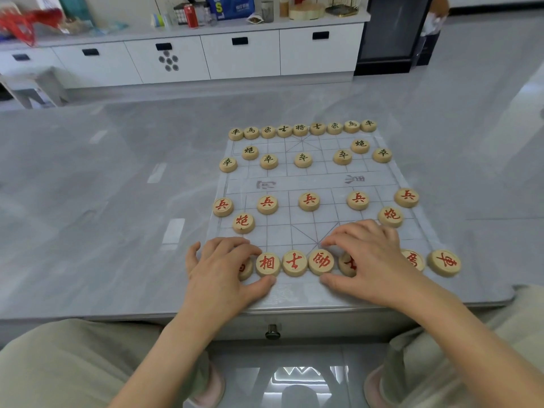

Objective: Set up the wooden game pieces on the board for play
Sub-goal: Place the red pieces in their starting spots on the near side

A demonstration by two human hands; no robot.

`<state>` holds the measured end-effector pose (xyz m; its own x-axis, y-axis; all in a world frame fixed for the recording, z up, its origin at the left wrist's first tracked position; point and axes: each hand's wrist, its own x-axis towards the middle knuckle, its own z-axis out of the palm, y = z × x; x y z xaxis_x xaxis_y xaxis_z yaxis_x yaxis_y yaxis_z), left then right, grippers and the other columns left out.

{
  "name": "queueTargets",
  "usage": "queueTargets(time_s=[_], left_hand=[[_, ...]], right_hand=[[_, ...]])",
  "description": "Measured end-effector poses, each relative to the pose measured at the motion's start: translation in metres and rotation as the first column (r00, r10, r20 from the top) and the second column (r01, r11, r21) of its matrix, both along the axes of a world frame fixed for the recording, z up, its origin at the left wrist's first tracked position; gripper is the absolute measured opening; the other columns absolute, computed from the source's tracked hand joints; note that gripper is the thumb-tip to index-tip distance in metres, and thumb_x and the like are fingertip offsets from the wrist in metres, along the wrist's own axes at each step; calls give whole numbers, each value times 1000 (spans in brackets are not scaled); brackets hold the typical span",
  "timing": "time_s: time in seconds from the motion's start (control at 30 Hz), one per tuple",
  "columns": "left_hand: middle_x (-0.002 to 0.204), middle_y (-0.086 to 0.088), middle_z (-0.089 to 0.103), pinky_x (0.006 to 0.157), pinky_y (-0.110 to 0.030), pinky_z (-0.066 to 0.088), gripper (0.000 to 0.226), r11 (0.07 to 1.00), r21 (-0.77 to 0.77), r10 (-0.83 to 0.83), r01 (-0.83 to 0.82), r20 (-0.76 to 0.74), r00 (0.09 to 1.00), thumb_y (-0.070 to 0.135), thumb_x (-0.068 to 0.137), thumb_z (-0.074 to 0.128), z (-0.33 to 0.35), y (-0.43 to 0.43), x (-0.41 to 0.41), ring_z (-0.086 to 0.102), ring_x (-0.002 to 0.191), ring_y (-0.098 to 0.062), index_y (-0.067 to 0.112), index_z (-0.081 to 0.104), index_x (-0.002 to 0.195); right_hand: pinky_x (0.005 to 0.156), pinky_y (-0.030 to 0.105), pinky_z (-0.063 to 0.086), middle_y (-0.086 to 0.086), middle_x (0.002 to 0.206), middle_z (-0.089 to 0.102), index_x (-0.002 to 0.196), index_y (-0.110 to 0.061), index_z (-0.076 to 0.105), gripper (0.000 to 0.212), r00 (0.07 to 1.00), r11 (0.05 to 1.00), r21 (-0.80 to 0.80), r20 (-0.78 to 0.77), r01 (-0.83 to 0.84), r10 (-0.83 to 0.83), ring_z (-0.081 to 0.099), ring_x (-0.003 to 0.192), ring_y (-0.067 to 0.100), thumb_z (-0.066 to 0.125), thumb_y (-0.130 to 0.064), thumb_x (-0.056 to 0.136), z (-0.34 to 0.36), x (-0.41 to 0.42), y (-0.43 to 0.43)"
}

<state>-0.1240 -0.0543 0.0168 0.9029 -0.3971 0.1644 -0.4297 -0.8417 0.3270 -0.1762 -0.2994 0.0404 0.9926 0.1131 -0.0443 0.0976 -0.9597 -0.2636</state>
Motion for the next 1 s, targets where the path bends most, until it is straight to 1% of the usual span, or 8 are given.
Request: queueTargets(time_s=[0.1, 0.3, 0.43, 0.5, 0.6, 0.73, 0.9, 1.0], left_hand=[[120, 18, 55, 109, -45, 14, 64, 1000, 5, -6, 6, 1, 1000, 78, 64, 43, 2, -2, -1, 43, 119, -10, 39, 58, 112], [121, 17, 55, 110, -45, 12, 65, 1000, -21, -17, 18, 16, 1000, 76, 63, 44, 7, -12, -5, 42, 120, -10, 37, 58, 113], [118, 17, 56, 109, -45, 12, 62, 999, -28, -39, 40, 31, 999, 73, 63, 47, 9, -26, -5, 43, 119, -10, 37, 61, 110], [120, 17, 55, 109, -44, 10, 62, 998, -11, -63, 64, 28, 998, 74, 64, 43, 12, -33, -5, 42, 120, -10, 38, 61, 112], [121, 18, 54, 109, -43, 5, 64, 997, 21, -77, 77, 14, 997, 74, 64, 36, 13, -40, -4, 39, 123, -8, 40, 62, 112], [116, 18, 57, 108, -43, 7, 59, 998, 16, -69, 69, 14, 998, 73, 66, 38, 10, -42, -4, 42, 119, -9, 39, 66, 105], [113, 19, 58, 109, -44, 8, 56, 998, 16, -53, 53, 11, 999, 72, 66, 41, 9, -42, -5, 43, 117, -8, 39, 66, 104], [117, 18, 57, 109, -44, 9, 60, 998, 19, -64, 64, 2, 998, 73, 65, 40, 10, -42, -5, 43, 119, -8, 39, 65, 108]], right_hand=[[92, 30, 16, -22, 123, 38, 120, -42, 46, 73, 1000, 1000, -6, 0, -5, 5, 24, 120, 5, 26, -77, 60, -2, 2, 2], [87, 28, 15, -23, 118, 39, 117, -43, 49, 63, 1000, 999, 49, 6, -18, 18, 26, 117, 6, 29, -70, 64, -3, 2, -1], [87, 28, 13, -22, 120, 37, 122, -44, 47, 54, 1000, 998, 47, -6, -30, 30, 24, 117, 6, 42, -62, 71, -3, 1, -2], [87, 28, 14, -22, 122, 37, 122, -44, 46, 58, 1000, 999, 39, -10, -25, 25, 24, 118, 6, 43, -65, 69, -3, 1, -3], [88, 28, 16, -22, 121, 37, 115, -43, 47, 61, 1000, 999, 41, 0, -2, 2, 26, 116, 5, 34, -73, 63, -4, 2, -3], [91, 31, 19, -21, 120, 39, 110, -43, 47, 58, 1000, 1000, 31, 5, -2, 2, 26, 116, 6, 30, -72, 63, -5, 2, -3], [92, 32, 19, -21, 123, 38, 116, -43, 45, 61, 1000, 1000, 16, 7, -13, 13, 26, 118, 7, 30, -72, 64, -5, 1, -3], [97, 32, 17, -21, 130, 34, 128, -46, 37, 77, 1000, 1000, 22, -26, 13, -13, 21, 122, 6, 32, -78, 58, 1, -2, -12]])
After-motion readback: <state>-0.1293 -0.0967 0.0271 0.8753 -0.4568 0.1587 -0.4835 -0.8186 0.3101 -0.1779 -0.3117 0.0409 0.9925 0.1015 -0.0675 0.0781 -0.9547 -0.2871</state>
